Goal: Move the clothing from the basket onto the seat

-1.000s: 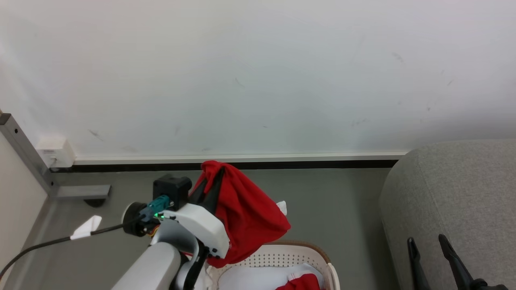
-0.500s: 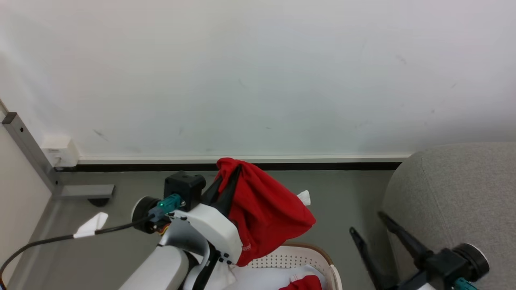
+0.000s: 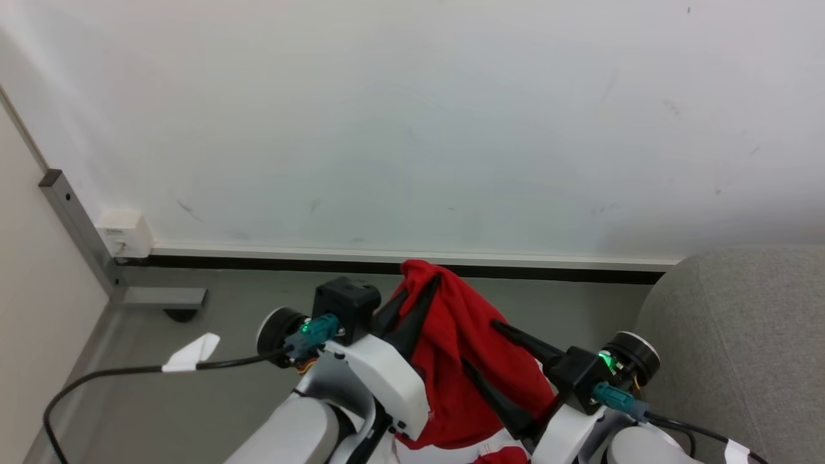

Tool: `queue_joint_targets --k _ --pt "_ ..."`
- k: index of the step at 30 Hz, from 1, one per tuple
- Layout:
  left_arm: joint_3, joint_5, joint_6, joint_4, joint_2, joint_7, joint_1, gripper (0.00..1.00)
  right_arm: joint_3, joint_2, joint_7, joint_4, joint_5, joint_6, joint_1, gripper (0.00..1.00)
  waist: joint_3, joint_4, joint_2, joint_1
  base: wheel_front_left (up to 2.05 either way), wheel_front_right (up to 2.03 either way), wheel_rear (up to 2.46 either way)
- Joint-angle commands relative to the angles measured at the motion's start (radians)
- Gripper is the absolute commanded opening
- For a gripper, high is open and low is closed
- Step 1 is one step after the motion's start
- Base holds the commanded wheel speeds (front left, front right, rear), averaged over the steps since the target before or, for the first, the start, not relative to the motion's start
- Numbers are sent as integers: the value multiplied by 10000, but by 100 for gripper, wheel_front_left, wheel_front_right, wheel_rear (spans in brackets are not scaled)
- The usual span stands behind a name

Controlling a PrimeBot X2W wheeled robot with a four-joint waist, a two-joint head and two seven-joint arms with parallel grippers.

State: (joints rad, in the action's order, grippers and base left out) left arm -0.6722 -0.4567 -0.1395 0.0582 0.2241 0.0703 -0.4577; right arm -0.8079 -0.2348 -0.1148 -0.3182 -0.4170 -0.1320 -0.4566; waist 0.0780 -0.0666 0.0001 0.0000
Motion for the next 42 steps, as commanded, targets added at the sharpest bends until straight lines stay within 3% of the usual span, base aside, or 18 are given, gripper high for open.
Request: queue_joint_targets --k 1,9,10,11,12,22,23,26,27,34,42 --pt "-40 65 54 -61 -40 36 -107 0 -71 60 -115 -253 -48 21 -236 100 0 -57 -1 0 0 0 0" --pt "-460 44 148 -308 -262 205 -73 0 -861 991 -560 -2762 -534 21 -1388 100 107 -338 -1 0 0 0 0" --pt "-490 63 140 -308 -280 200 -97 0 -934 1078 -602 -3019 -757 23 -1449 94 112 -369 -1 0 0 0 0" --pt "-509 42 139 -305 -311 193 -101 0 -1041 1169 -663 -3235 -950 21 -1546 31 119 -392 -1 0 0 0 0" --pt "-530 26 142 -291 -328 189 -107 0 -1144 1242 -710 -3384 -1144 21 -1657 0 126 -415 -1 0 0 0 0" --pt "-377 32 -52 -53 -168 43 -145 0 -1847 1398 -1269 -3972 -2637 21 -2379 0 22 -362 -1 0 0 0 0" --pt "-373 77 -82 -24 -149 13 -147 5 -1889 1358 -1315 -3987 -2711 21 -2414 0 14 -347 -1 0 0 0 0" --pt "-371 119 -129 66 -114 -43 -102 54 -1954 1207 -1404 -3956 -2971 21 -2491 0 -18 -272 -1 0 0 0 0" --pt "-354 92 -155 81 -123 -53 -79 99 -1988 1154 -1427 -3943 -3025 21 -2506 0 -23 -243 -1 0 0 0 0" --pt "-362 37 -236 234 -183 -183 -7 100 -1772 656 -1506 -3829 -3277 21 -2591 0 -77 39 -1 0 0 0 0" --pt "-289 -76 -326 348 -127 -341 123 100 -1238 -197 -1515 -3402 -3257 21 -2687 0 -247 956 -1 0 0 0 0"
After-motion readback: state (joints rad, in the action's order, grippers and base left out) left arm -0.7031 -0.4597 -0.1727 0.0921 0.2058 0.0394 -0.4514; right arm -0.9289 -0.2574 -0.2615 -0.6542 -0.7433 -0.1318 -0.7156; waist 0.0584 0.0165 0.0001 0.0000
